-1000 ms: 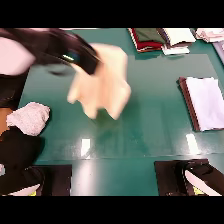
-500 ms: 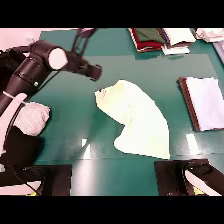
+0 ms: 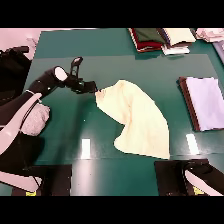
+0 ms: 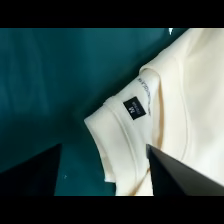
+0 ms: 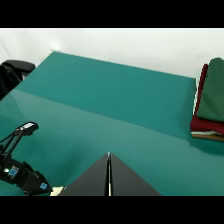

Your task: Fold the shirts.

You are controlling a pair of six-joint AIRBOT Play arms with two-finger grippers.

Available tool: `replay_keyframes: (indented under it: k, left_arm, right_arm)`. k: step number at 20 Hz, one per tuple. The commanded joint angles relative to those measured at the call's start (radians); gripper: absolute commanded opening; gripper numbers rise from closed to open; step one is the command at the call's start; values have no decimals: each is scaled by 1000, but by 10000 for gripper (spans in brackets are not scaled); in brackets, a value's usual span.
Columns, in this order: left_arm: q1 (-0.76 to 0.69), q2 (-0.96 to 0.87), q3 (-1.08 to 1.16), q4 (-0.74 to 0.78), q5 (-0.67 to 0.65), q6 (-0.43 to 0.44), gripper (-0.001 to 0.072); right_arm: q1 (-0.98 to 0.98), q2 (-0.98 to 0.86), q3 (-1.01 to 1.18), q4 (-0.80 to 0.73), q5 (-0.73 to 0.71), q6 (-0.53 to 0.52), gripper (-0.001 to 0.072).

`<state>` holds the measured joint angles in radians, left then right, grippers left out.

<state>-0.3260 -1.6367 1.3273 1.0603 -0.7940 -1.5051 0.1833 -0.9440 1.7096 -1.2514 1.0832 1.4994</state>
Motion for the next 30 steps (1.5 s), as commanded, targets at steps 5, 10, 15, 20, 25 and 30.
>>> replay_keyframes:
  k: [5, 10, 15, 20, 25, 30]
  left_arm:
    - [-80, -85, 11, -93, 112, 22, 298]
    - [47, -15, 194, 58, -34, 23, 26]
    - [180, 139, 230, 153, -62, 68, 26]
    - [203, 164, 227, 175, -140, 74, 26]
    - [203, 164, 226, 175, -152, 74, 26]
    - [203, 164, 226, 175, -161, 74, 26]
  right_arm:
    - [0, -66, 1, 2, 55, 37, 17]
    - [-77, -22, -124, -5, 170, 53, 17]
    - [-261, 85, -596, 4, 253, 63, 18]
    - [-294, -24, -1030, 266, 151, -33, 462]
    - [-110, -234, -1077, 440, -128, -98, 450]
    - [16, -437, -909, 438, -161, -98, 444]
